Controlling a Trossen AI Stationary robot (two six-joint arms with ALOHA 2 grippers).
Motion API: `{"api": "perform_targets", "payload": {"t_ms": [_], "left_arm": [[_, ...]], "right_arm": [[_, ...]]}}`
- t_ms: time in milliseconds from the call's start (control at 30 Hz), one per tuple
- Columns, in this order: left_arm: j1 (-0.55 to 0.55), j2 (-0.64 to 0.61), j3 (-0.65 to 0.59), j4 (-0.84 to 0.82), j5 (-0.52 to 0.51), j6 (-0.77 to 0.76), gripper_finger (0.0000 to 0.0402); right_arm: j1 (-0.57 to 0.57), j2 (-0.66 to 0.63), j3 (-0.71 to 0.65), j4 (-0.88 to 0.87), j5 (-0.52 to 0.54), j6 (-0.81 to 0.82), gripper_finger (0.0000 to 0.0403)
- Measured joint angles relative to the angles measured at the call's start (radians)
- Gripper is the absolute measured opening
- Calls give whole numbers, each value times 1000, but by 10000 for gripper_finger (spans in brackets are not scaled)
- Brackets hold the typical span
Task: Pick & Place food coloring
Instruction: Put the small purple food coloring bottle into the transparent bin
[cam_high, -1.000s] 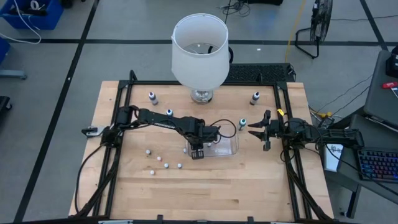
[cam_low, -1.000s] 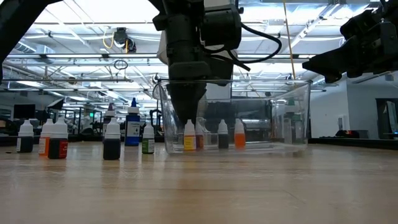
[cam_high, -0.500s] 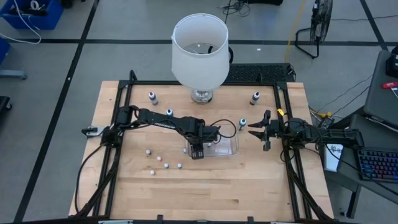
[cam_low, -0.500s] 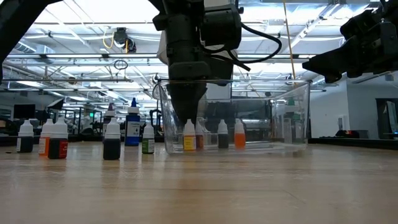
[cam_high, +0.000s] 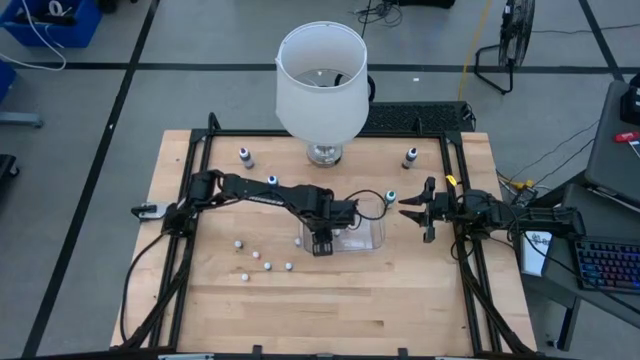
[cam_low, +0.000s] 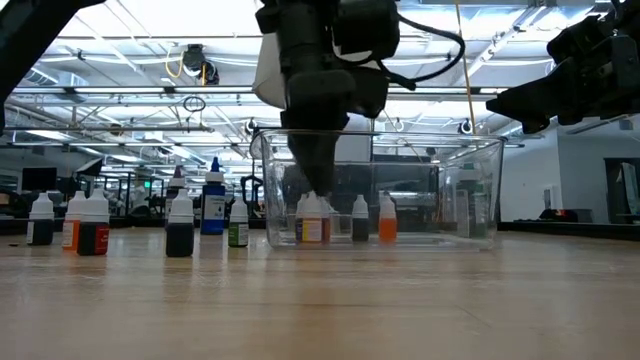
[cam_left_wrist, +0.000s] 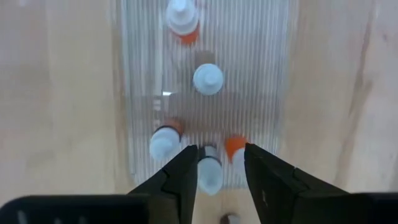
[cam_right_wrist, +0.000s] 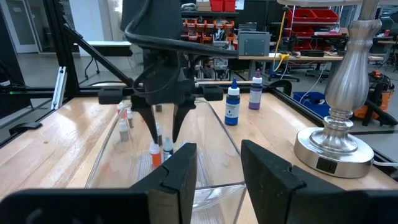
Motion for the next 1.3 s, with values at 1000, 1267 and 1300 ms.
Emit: {"api": "perform_targets", "payload": {"t_ms": [1000, 1267, 1300], "left_arm": [[-140, -635, -490, -142, -257, -689, 131], [-223, -781, -787, -133, -210, -1195, 132], [-233, -794, -813, -130, -216, -1237, 132]], "right_arm": [[0, 0, 0, 0, 0, 0, 114], [0, 0, 0, 0, 0, 0, 114], [0, 0, 0, 0, 0, 0, 114]]}}
